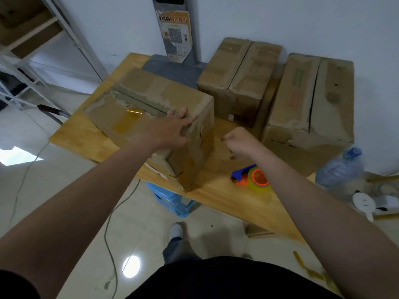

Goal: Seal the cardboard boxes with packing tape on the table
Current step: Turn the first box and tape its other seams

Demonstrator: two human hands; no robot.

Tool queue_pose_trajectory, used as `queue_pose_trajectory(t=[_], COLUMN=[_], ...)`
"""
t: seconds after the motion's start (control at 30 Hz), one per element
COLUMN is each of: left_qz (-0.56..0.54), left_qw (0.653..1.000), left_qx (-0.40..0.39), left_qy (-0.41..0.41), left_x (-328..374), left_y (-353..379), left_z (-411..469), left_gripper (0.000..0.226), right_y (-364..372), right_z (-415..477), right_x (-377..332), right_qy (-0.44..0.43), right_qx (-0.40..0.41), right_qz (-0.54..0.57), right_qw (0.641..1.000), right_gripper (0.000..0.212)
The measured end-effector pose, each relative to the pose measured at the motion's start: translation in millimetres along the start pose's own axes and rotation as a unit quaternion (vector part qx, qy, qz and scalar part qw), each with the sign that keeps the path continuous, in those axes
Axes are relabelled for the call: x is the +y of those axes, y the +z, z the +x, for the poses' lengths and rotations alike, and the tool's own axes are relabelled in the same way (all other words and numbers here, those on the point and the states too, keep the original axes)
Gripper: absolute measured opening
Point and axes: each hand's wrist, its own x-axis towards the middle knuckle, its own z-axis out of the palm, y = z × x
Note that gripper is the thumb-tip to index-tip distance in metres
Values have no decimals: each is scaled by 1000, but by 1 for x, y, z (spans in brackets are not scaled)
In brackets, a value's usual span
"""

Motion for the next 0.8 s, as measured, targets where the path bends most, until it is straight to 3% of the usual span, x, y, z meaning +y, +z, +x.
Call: queue_pose_trajectory(t=[0.1, 0.17, 0.23, 0.43, 0.53, 0.67, 0.8], left_qz=[-25, -69, -77, -79, -96, -176, -203], left_qw=[998, 993, 989, 992, 990, 974, 967], left_qx=[36, 73, 96, 92, 46, 106, 113], left_qy=[40, 66, 77, -17, -87, -98, -103], left_x=[-20, -43, -70, -186, -225, -255, -272], left_y=[-9, -12, -18, -28, -25, -28, -27], left_z=[-3, -5, -5, 25, 39, 51, 62], left_gripper=[63, 53, 48, 53, 55, 51, 51], right_y=[9, 17, 25, 59, 70, 83, 93], right_z=[-13, -20, -21, -13, -4, 8, 14], right_x=[-51, -81, -106, -154, -161, -154, -149], right_qy=[-51, -53, -40, 55, 91, 121, 121], right_qx=[21, 48, 61, 72, 132, 159, 187], right_qz=[-53, -102, -159, -250, -225, -138, -61], right_qw=[997, 992, 985, 964, 961, 970, 973], right_gripper=[35, 46, 44, 46, 39, 27, 38])
